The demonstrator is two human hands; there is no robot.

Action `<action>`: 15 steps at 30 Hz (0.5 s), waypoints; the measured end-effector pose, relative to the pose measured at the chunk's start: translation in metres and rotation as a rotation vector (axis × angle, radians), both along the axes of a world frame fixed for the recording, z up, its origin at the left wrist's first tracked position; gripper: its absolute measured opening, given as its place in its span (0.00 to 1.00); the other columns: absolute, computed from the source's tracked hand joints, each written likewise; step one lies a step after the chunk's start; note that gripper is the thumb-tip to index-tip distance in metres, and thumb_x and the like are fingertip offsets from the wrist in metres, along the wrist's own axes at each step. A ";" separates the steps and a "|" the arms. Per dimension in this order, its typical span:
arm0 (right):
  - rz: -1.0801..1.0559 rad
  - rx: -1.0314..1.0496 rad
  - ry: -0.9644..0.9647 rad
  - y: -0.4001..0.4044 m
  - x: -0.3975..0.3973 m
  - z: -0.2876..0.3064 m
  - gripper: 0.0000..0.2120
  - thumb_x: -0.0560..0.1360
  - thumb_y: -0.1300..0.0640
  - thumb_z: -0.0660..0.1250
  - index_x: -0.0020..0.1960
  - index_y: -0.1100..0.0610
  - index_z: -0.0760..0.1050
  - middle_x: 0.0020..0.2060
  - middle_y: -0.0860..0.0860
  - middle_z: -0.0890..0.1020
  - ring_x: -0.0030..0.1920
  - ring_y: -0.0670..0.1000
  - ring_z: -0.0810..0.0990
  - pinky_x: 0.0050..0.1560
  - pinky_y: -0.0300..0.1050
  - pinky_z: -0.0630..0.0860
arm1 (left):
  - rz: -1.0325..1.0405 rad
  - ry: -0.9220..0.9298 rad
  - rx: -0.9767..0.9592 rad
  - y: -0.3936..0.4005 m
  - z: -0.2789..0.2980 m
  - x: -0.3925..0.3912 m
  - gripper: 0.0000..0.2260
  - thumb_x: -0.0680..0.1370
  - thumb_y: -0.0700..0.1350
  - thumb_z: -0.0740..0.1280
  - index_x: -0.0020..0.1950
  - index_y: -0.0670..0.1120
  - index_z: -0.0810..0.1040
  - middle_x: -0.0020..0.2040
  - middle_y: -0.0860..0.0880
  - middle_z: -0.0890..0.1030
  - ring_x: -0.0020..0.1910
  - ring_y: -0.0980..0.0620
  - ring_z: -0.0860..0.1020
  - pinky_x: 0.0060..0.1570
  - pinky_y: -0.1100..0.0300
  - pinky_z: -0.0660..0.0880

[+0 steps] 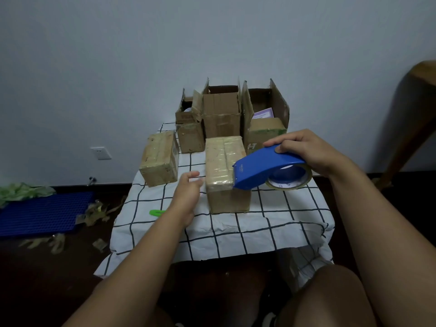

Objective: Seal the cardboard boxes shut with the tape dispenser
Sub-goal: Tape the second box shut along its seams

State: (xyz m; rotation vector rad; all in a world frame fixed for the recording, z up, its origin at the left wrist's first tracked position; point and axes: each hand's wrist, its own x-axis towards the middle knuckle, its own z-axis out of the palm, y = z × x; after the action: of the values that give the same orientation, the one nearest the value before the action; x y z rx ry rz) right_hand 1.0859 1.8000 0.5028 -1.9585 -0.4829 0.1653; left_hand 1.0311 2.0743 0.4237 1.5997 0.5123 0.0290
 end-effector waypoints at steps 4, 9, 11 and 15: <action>-0.008 0.008 0.004 -0.003 0.000 -0.003 0.13 0.71 0.51 0.64 0.47 0.40 0.86 0.48 0.42 0.86 0.43 0.41 0.80 0.45 0.35 0.73 | -0.243 -0.670 0.953 -0.020 0.000 -0.014 0.18 0.75 0.44 0.61 0.65 0.49 0.74 0.64 0.51 0.75 0.64 0.54 0.70 0.64 0.53 0.67; -0.019 0.037 0.016 -0.003 -0.002 -0.006 0.13 0.71 0.51 0.64 0.48 0.43 0.86 0.47 0.43 0.86 0.43 0.41 0.81 0.44 0.34 0.74 | -0.491 -0.581 1.290 -0.019 -0.012 -0.010 0.28 0.76 0.52 0.69 0.74 0.52 0.65 0.68 0.53 0.74 0.65 0.51 0.72 0.63 0.54 0.69; -0.012 0.050 0.018 -0.001 -0.002 -0.007 0.13 0.70 0.52 0.65 0.49 0.45 0.86 0.48 0.44 0.86 0.44 0.42 0.81 0.44 0.33 0.75 | -0.459 -0.654 1.281 -0.011 -0.010 -0.006 0.19 0.79 0.48 0.66 0.70 0.52 0.71 0.63 0.52 0.78 0.60 0.49 0.76 0.56 0.53 0.73; -0.015 0.054 0.020 0.009 0.001 -0.005 0.12 0.74 0.54 0.67 0.52 0.48 0.86 0.51 0.48 0.86 0.51 0.50 0.81 0.51 0.41 0.76 | -0.536 -0.756 1.311 0.005 -0.001 0.000 0.16 0.80 0.46 0.65 0.67 0.51 0.75 0.60 0.51 0.81 0.56 0.47 0.79 0.49 0.52 0.76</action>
State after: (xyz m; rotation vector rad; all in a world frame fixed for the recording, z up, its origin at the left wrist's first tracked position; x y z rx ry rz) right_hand 1.0865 1.8088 0.4982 -1.9055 -0.4553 0.1608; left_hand 1.0308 2.0797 0.4222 2.7204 -0.7159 0.6460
